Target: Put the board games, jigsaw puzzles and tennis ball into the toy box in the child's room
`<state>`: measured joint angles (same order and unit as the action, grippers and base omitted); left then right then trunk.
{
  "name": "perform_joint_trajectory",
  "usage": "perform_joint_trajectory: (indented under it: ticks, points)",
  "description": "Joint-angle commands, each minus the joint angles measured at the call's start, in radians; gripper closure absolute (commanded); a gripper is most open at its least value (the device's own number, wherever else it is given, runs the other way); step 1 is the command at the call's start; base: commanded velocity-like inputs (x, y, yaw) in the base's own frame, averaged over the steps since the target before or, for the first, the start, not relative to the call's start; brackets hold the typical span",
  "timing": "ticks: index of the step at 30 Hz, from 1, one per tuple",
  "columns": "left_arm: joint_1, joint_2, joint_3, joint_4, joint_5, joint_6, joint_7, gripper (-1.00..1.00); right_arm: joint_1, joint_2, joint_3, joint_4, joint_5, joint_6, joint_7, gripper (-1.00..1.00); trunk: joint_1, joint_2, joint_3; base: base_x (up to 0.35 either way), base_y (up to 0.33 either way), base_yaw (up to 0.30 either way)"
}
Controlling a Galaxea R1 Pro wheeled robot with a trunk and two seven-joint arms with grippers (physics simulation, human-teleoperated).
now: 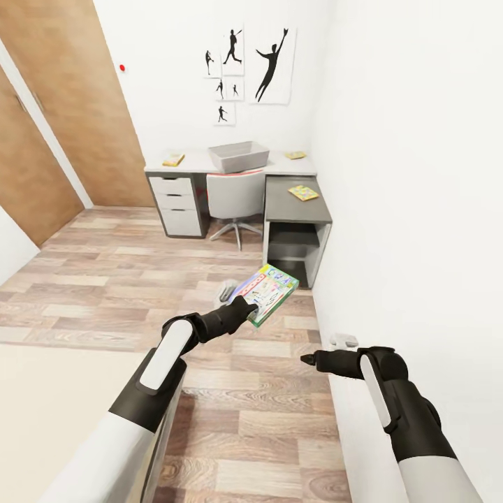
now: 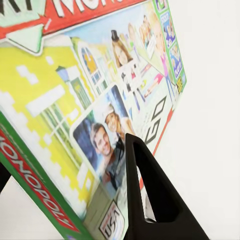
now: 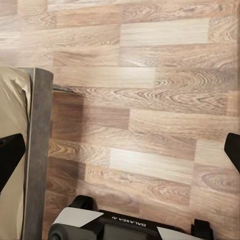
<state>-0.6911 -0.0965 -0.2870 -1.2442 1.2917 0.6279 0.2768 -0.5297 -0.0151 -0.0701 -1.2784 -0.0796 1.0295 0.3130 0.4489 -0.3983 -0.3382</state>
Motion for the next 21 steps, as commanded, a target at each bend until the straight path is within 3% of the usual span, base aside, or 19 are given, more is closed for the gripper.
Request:
perform_joint_trajectory:
  ticks: [1,21]
  points:
    - [-0.001,0.000,0.000,-0.001,0.012,0.001,0.010,1.00,0.000,0.000,-0.001,-0.003,-0.008,0.006,-0.003,-1.00,0.001,-0.002,-0.002,0.326,0.000,-0.048]
    - [-0.001,0.000,0.000,-0.001,0.011,0.001,0.010,1.00,0.015,0.001,0.000,-0.027,-0.008,0.005,-0.003,-1.00,0.001,-0.002,-0.002,0.337,0.000,-0.013]
